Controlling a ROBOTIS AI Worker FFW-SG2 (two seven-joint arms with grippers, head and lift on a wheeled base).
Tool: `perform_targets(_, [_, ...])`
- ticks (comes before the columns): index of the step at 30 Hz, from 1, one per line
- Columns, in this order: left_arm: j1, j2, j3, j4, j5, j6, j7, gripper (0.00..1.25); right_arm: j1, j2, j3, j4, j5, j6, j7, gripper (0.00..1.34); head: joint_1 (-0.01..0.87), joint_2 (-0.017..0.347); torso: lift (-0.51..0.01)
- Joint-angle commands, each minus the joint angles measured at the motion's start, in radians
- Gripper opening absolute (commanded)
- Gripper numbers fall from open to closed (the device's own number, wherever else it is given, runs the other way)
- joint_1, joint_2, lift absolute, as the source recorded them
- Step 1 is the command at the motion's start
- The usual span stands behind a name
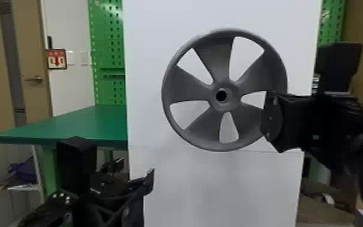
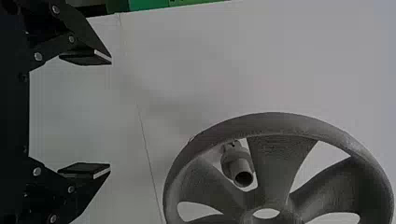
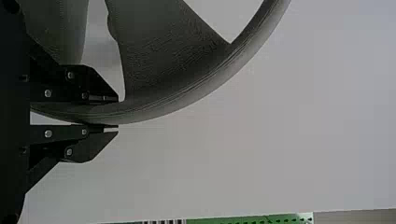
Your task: Hold the wheel and insert it
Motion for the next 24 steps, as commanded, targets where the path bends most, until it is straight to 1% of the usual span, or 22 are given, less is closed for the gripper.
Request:
perform_targets(1, [0.0, -0.001, 0.0, 0.0, 0.0, 0.0, 0.002, 0.81, -0.007, -0.002, -0.005, 0.02, -0.001, -0.015, 0.0, 0.17, 0.181, 0.098, -0.494])
perform_targets(11, [0.0, 0.0, -0.002, 0.0, 0.0, -0.002, 0.002, 0.81, -0.025, -0.011, -0.008, 0.06, -0.008, -0.047, 0.0, 0.17, 0.181, 0.098, -0.494])
perform_targets(15, [0.0, 0.0, -0.002, 0.0, 0.0, -0.002, 0.002, 0.81, -0.034, -0.011, -0.012, 0.08, -0.006, -0.049, 0.0, 0.17, 0.181, 0.098, -0.494])
perform_targets(24, [0.0, 0.0, -0.002, 0.0, 0.0, -0.005, 0.002, 0.81, -0.068, -0.019, -0.014, 0.143, -0.009, -0.062, 0.0, 0.17, 0.181, 0.098, -0.494])
